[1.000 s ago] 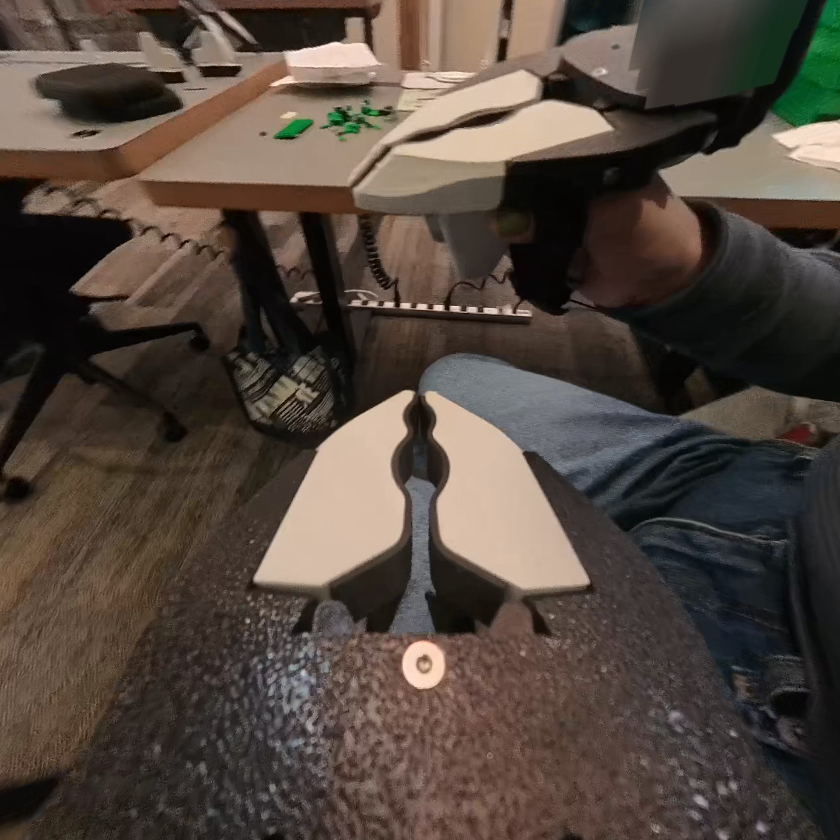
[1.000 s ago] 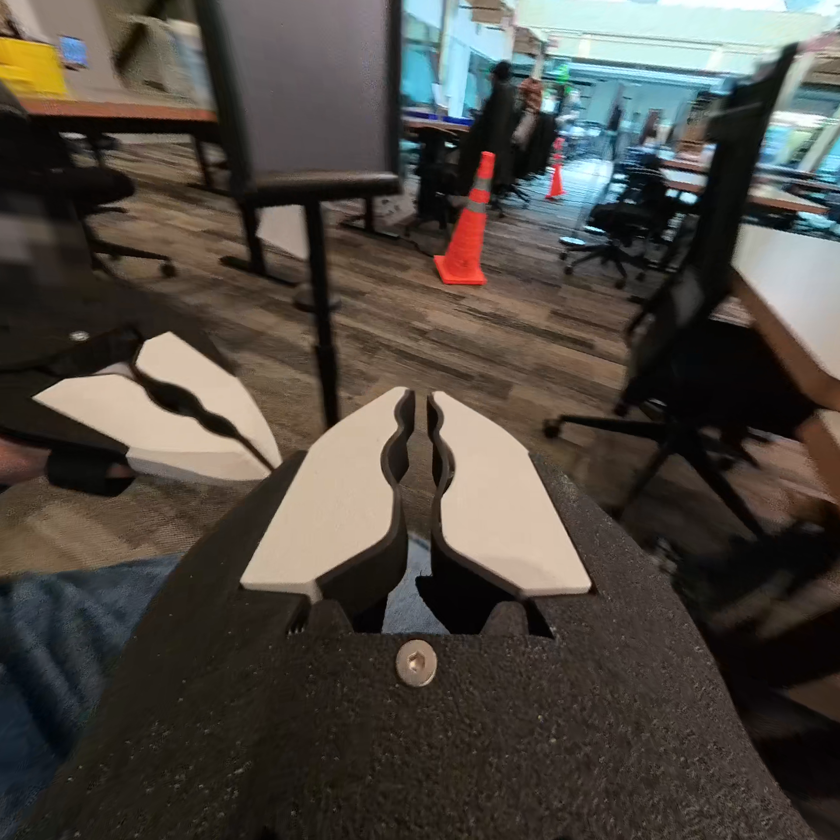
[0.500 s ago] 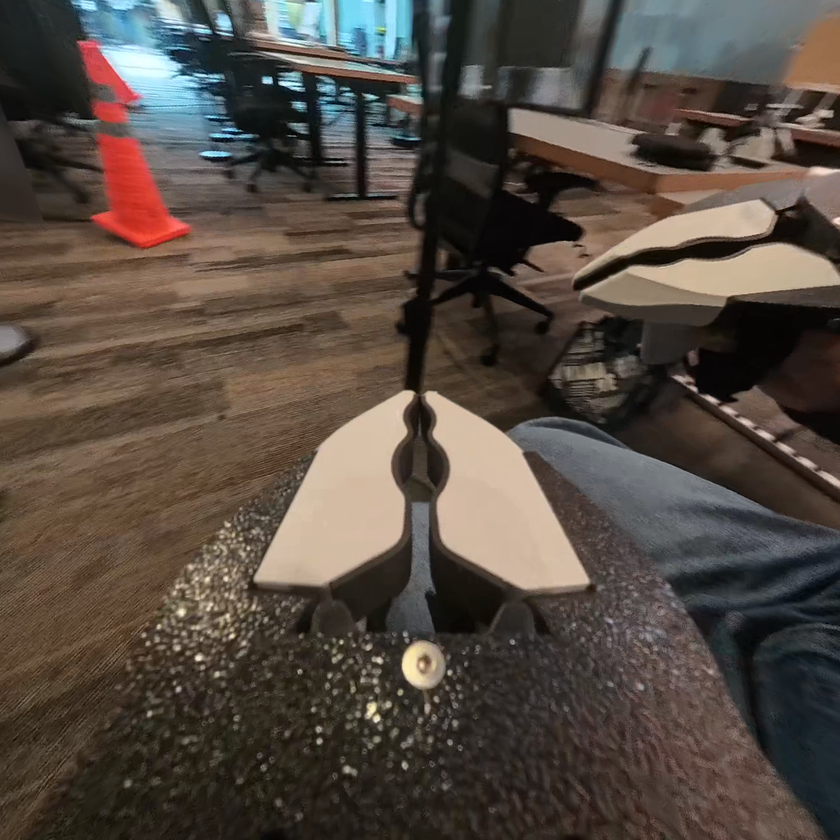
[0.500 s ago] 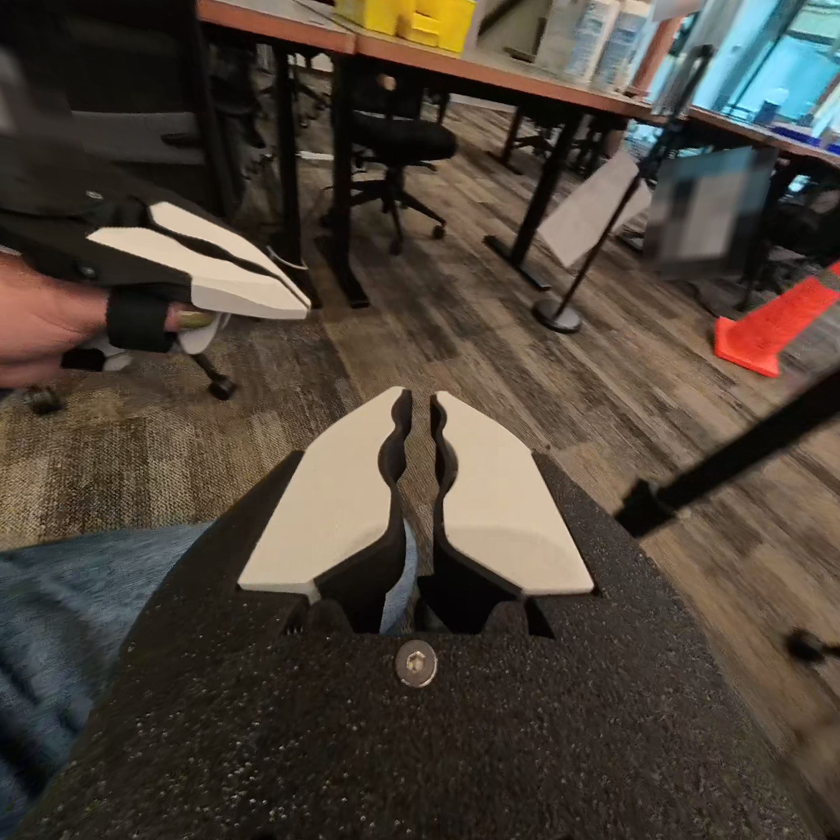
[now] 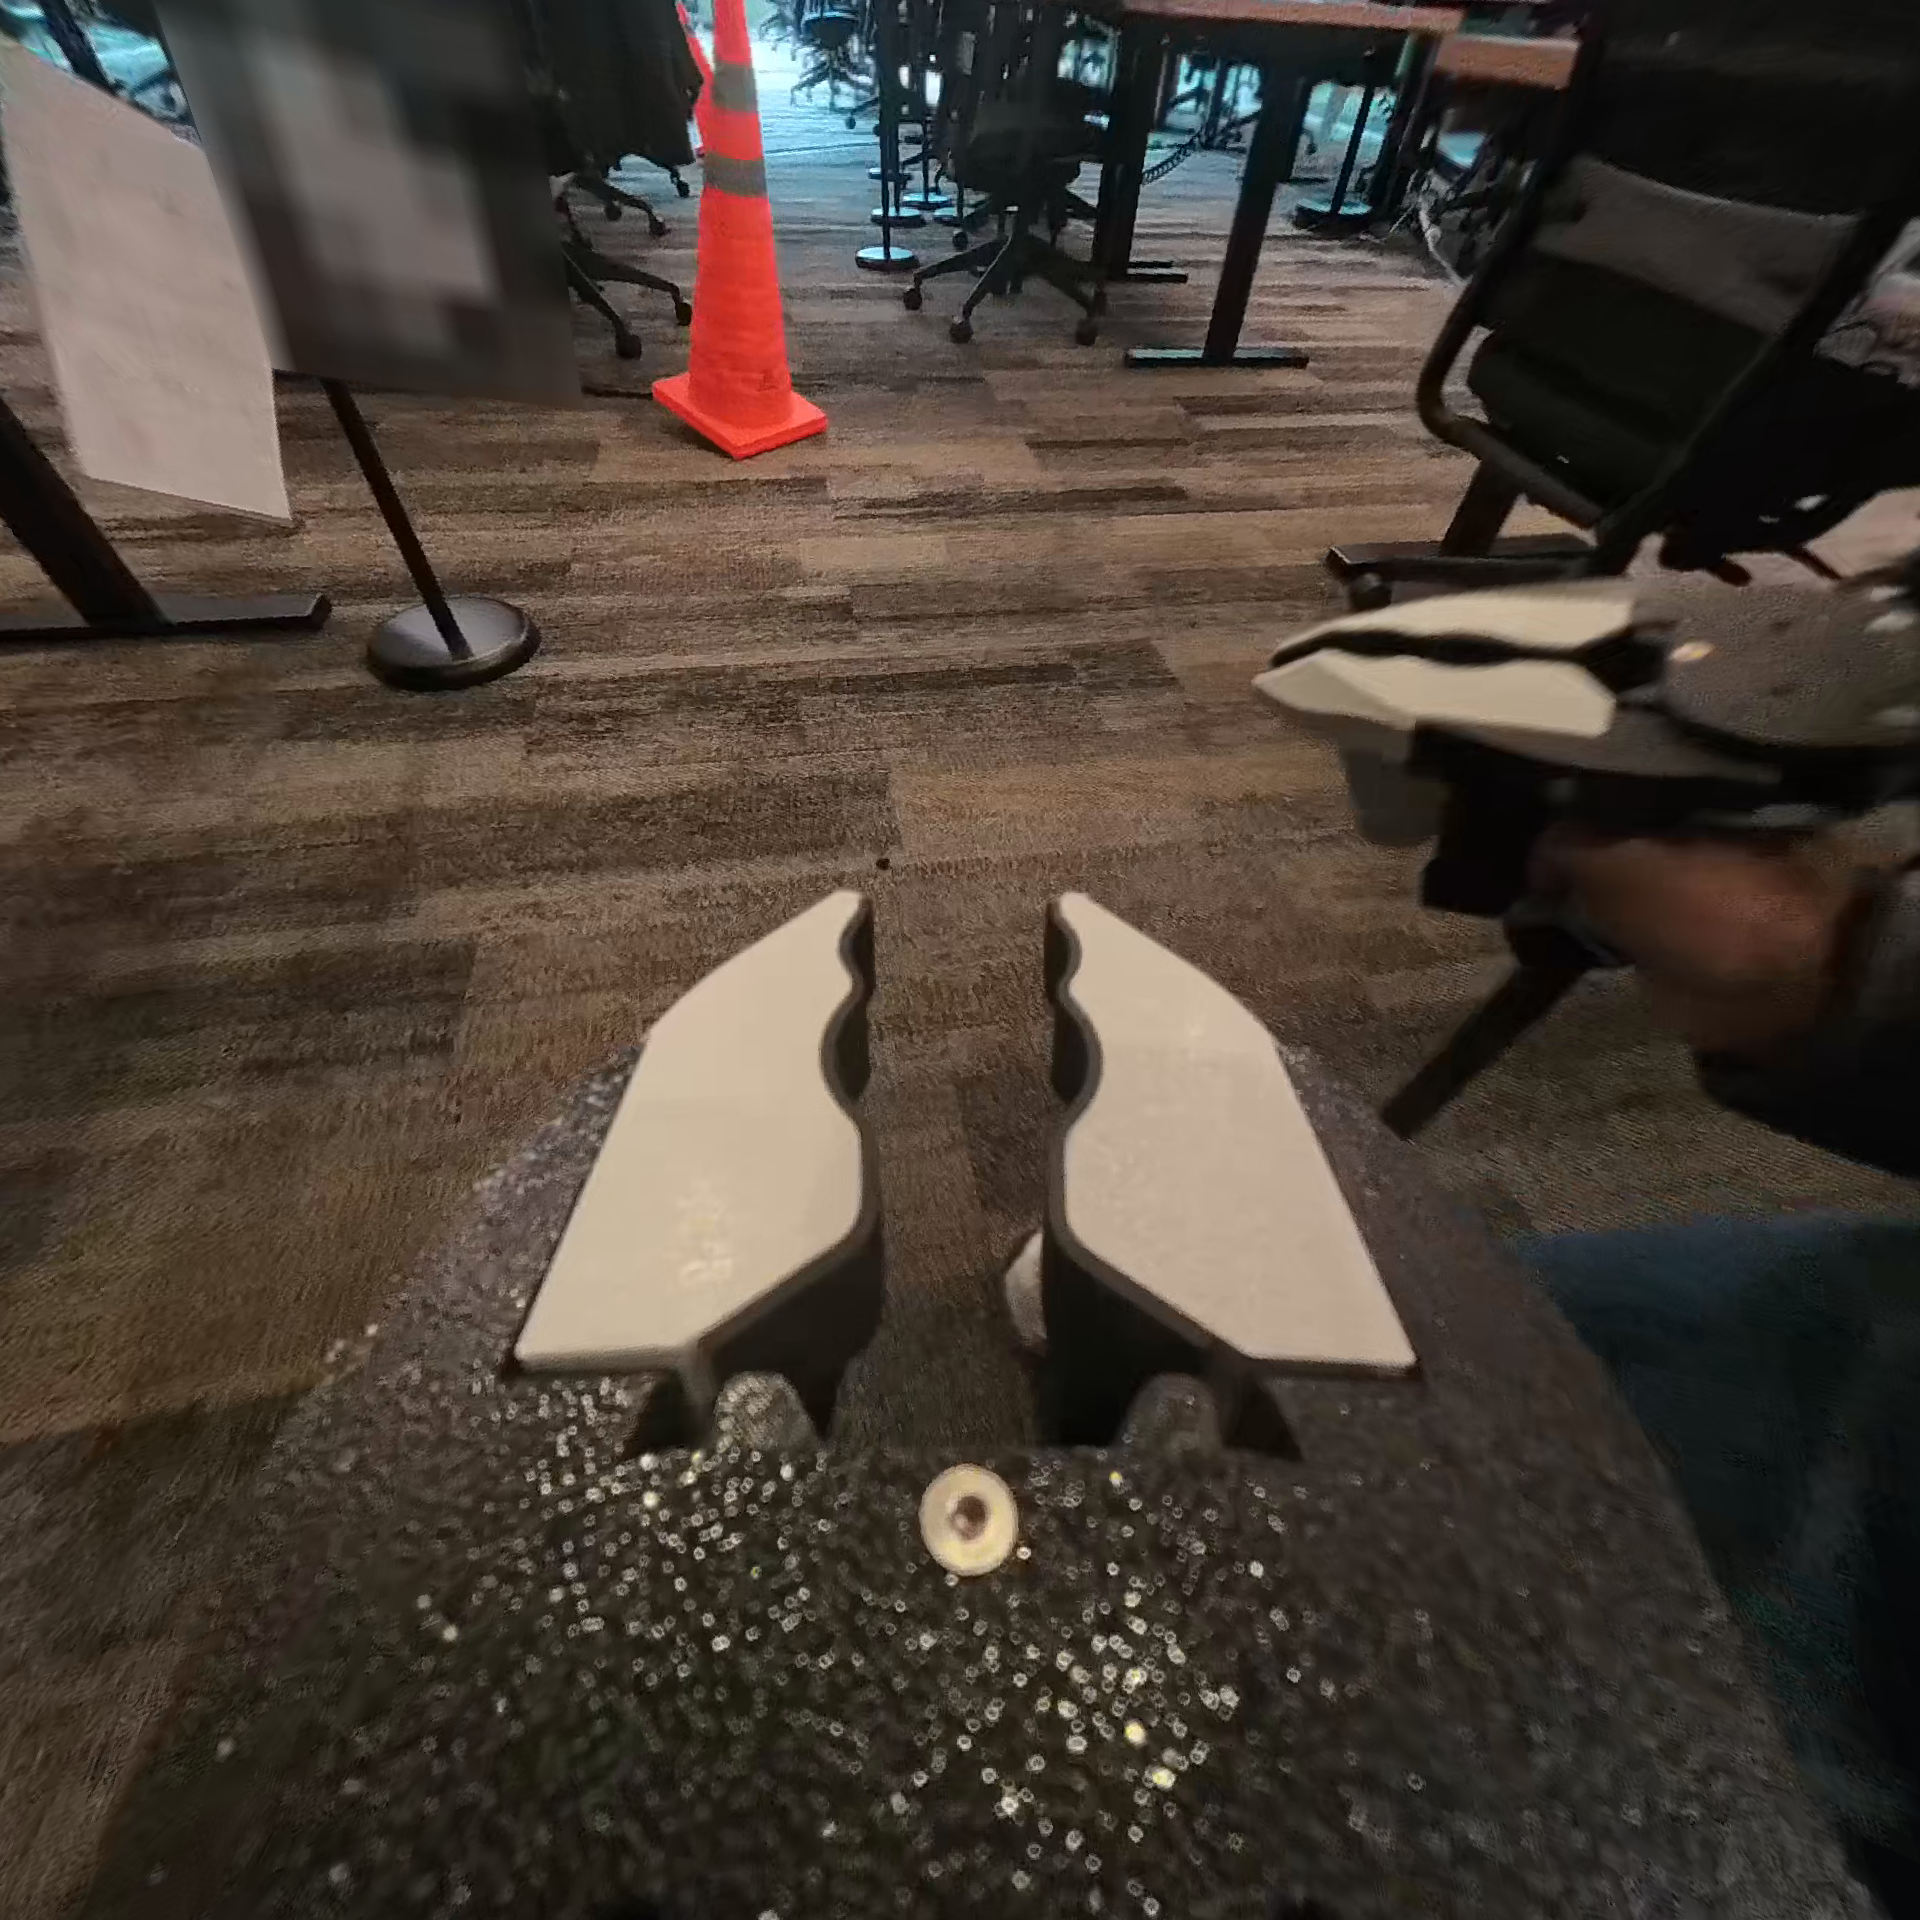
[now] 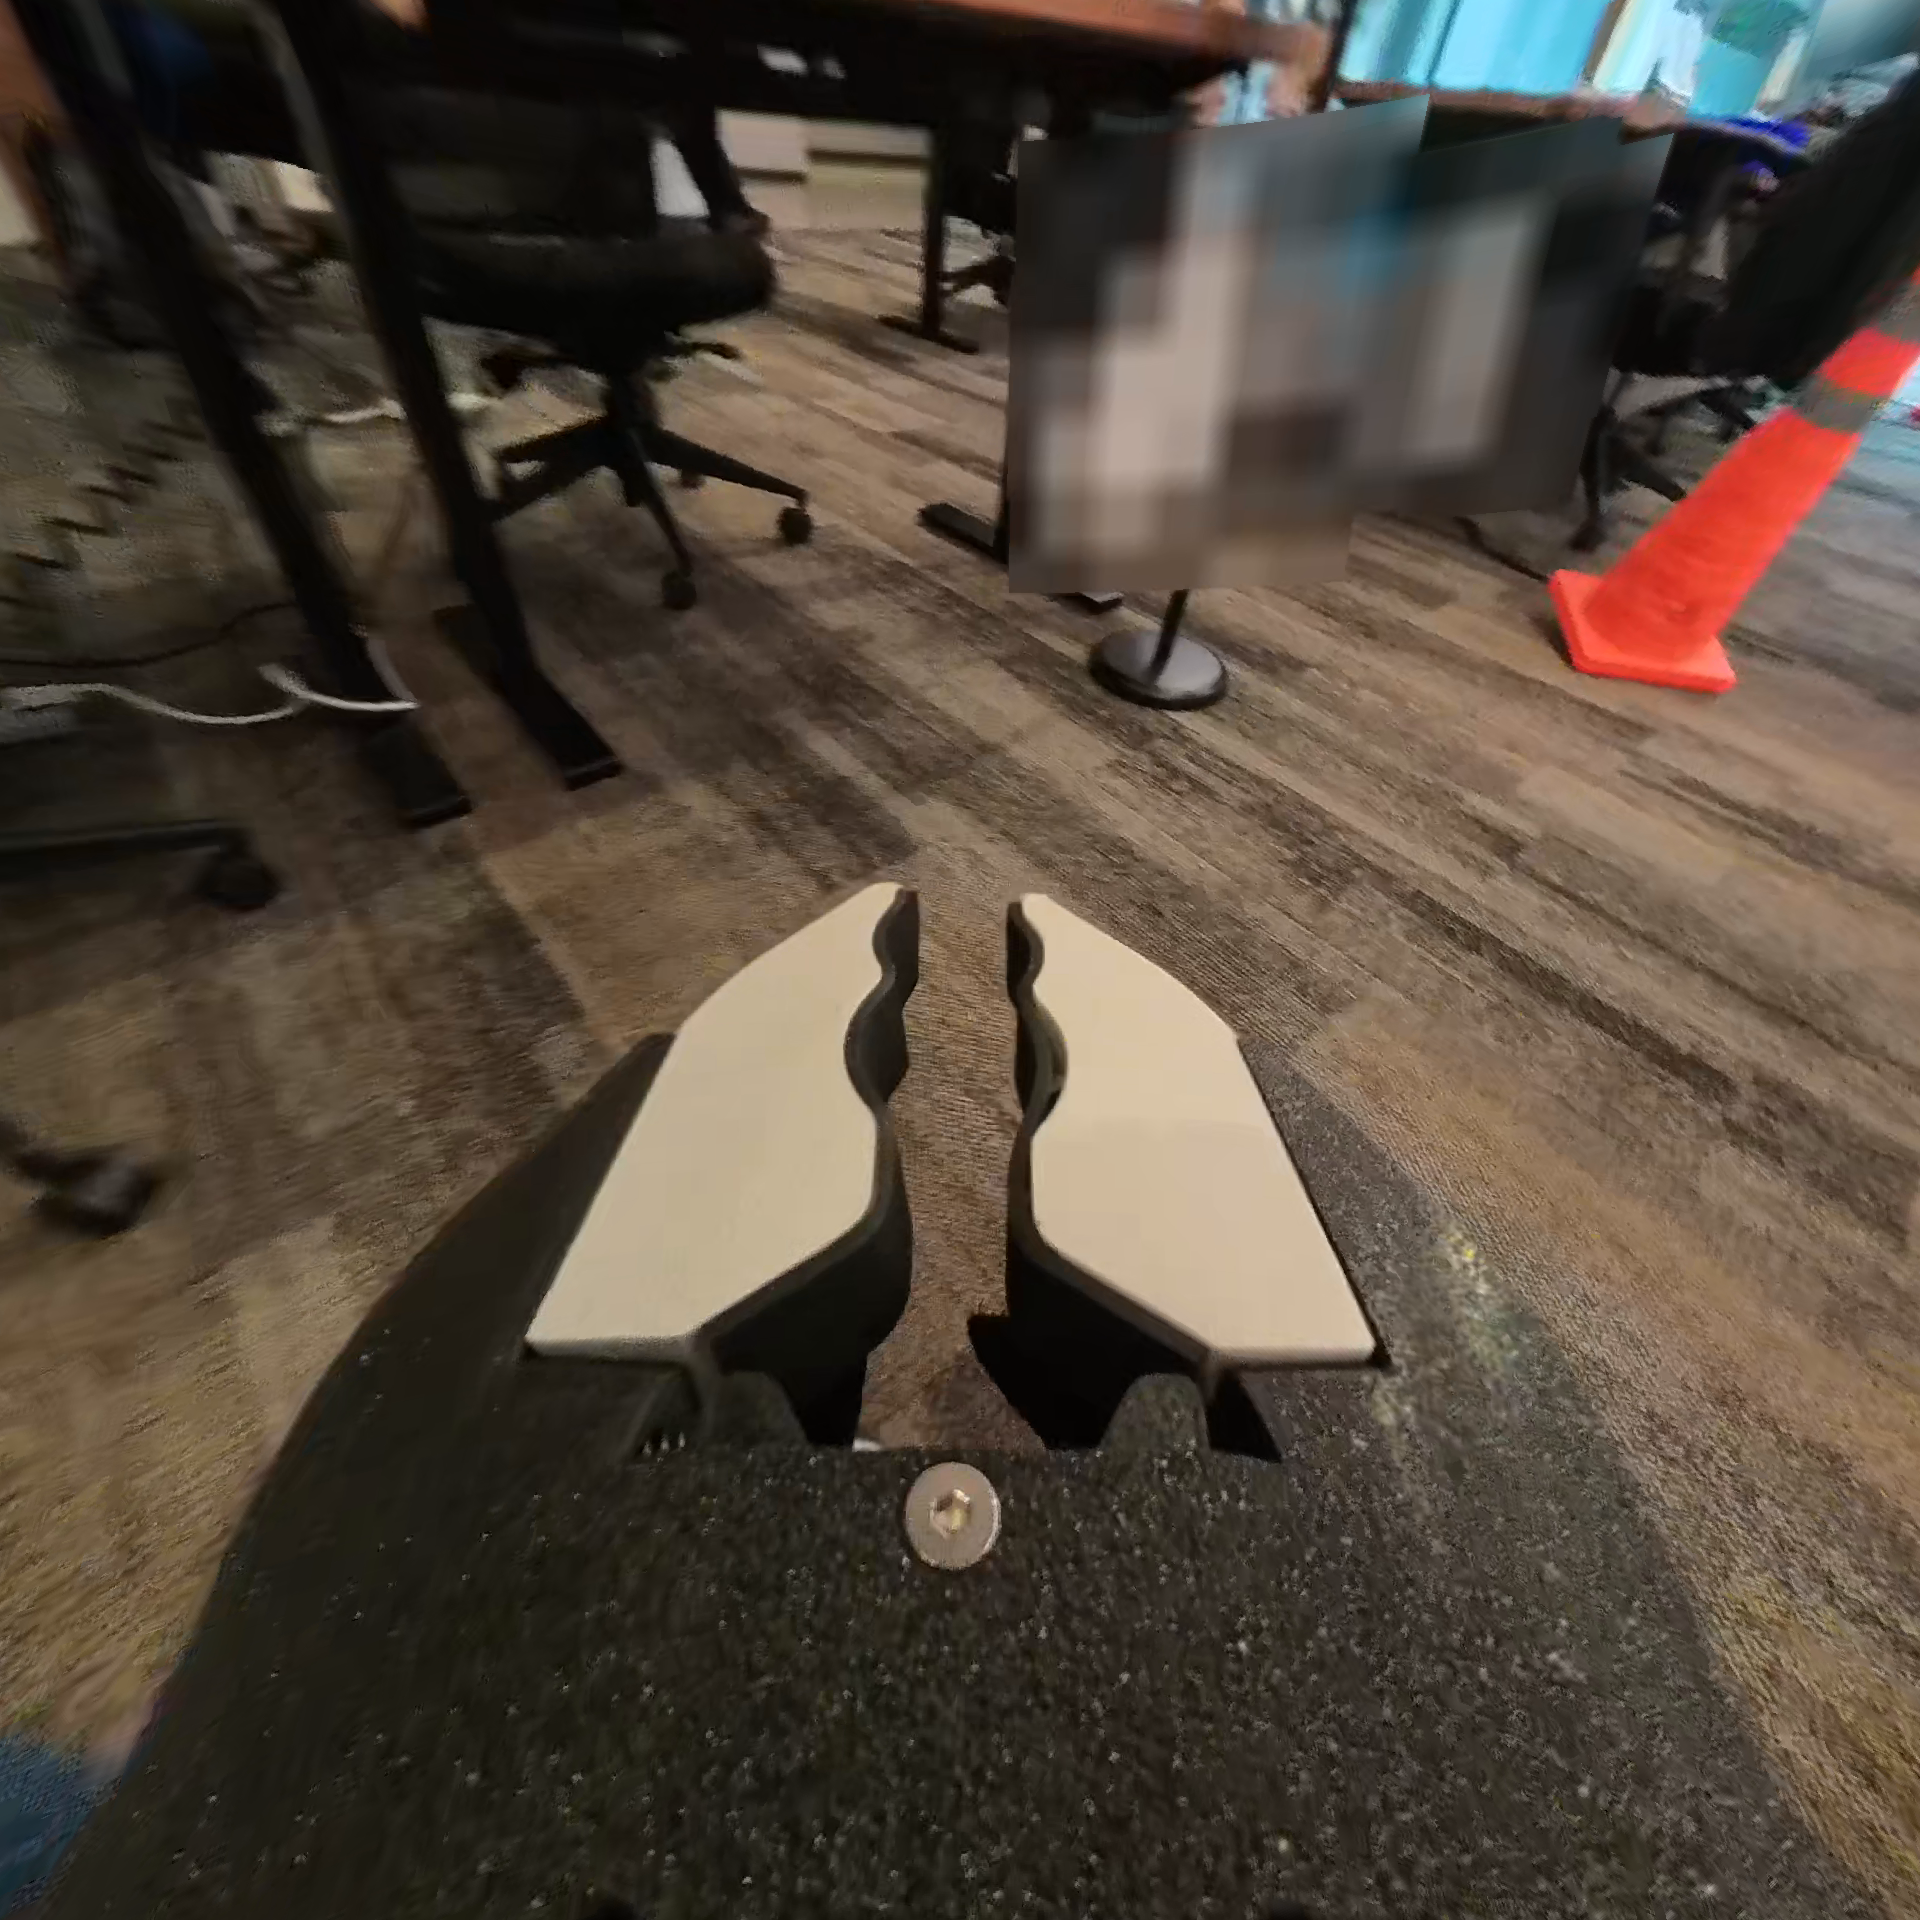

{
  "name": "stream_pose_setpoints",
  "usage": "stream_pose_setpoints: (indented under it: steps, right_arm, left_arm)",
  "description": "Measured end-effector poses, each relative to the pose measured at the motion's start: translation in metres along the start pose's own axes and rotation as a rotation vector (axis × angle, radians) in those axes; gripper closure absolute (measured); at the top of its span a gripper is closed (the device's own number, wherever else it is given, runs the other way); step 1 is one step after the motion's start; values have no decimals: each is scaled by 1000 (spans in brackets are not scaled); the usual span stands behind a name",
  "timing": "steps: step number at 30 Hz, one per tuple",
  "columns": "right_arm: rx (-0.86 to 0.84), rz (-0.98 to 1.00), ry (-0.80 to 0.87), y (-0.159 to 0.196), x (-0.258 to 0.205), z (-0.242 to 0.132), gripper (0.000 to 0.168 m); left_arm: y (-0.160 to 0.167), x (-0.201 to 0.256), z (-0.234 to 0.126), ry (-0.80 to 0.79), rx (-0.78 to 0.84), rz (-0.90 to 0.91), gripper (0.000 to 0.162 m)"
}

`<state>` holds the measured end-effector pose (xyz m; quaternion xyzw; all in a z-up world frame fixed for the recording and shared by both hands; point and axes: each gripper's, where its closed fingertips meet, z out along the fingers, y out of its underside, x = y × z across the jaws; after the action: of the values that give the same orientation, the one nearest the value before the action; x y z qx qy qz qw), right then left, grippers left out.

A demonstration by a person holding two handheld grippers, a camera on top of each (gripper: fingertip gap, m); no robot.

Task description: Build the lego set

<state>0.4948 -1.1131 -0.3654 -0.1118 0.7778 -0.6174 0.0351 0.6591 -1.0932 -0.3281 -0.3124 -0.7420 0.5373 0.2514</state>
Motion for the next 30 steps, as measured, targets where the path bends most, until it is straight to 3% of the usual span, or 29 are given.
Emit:
stream_pose_setpoints:
  steps: [3,8,13,18,21,30]
  right_arm:
    - [-51,-2,98,62,51,101,150]
    - [-209,133,166,216,142,283,149]
    - [-310,60,213,328,202,405,148]
    - [-414,144,274,406,259,465,144]
    - [-490,198,230,446,275,489,138]
    - [-588,135,238,487,300,519,138]
  left_arm:
    - [18,-45,83,19,10,31,128]
    - [75,-120,232,84,15,93,127]
    - [132,-172,320,104,-24,92,129]
    - [187,-192,361,122,-78,39,131]
    - [205,-198,376,126,-86,24,133]
    - [230,-215,396,119,-178,3,135]
